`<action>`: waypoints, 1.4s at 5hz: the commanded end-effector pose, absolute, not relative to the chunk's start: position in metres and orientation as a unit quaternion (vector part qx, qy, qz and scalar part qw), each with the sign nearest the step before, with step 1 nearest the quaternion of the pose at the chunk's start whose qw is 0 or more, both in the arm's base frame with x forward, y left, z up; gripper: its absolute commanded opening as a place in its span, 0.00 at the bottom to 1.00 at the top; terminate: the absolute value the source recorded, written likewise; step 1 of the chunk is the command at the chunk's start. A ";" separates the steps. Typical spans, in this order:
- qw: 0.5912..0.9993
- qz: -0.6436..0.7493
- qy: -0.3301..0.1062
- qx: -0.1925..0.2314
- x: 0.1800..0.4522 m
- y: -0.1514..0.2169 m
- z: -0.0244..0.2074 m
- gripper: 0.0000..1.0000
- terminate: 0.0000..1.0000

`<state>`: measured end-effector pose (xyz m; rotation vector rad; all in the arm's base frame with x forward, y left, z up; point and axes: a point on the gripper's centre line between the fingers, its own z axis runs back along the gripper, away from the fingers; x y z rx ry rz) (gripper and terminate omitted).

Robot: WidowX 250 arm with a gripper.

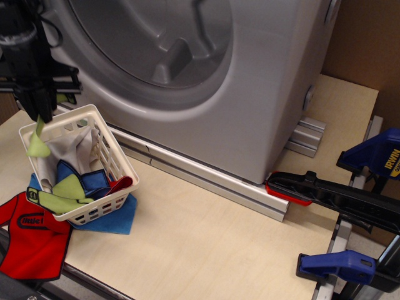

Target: Take clothes out of laundry machine

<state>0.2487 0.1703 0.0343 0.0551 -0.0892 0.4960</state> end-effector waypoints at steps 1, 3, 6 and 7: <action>0.968 0.235 -0.081 0.029 0.271 0.151 0.048 0.00 0.00; 0.971 0.237 -0.038 0.019 0.267 0.146 0.044 1.00 0.00; 0.970 0.237 0.012 0.048 0.268 0.142 0.098 1.00 0.00; 0.970 0.236 -0.011 0.058 0.276 0.146 0.136 1.00 0.00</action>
